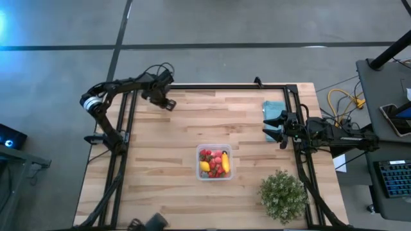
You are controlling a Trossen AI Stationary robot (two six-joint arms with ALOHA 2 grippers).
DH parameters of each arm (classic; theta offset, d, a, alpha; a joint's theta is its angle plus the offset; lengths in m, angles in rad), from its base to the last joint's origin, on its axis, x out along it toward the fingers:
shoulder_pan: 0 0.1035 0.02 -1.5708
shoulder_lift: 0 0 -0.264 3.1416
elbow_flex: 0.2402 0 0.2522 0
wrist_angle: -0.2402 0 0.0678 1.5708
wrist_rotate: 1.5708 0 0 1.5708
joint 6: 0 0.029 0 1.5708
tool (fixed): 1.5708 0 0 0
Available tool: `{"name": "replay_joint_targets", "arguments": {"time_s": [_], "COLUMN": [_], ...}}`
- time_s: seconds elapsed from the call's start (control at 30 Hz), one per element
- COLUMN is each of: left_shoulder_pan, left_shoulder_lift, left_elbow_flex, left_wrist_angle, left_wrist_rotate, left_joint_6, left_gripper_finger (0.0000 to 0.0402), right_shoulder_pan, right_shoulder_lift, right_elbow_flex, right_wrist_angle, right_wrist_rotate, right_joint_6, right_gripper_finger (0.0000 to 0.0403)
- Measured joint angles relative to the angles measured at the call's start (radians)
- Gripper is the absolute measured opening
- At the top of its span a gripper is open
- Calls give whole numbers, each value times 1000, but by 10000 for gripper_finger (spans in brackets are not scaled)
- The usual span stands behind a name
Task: Pick and placing Produce into tupperware
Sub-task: Put the red cherry into the transparent bin
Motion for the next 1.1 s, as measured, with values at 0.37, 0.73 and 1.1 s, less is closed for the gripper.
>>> {"name": "replay_joint_targets", "arguments": {"time_s": [0.37, 0.73, 1.1], "left_shoulder_pan": [-389, -818, -943], "left_shoulder_lift": [-163, -111, -19], "left_elbow_flex": [40, 39, 37], "left_wrist_angle": [407, 589, 690], "left_wrist_rotate": [306, 414, 209], "left_joint_6": [-95, -349, -632], "left_gripper_finger": [73, 73, 178], "right_shoulder_pan": [0, 0, 0], "right_shoulder_lift": [0, 0, 0], "right_elbow_flex": [0, 0, 0], "right_wrist_angle": [0, 0, 0], "right_wrist_rotate": [0, 0, 0], "right_joint_6": [0, 0, 0], "right_gripper_finger": [249, 249, 252]}}
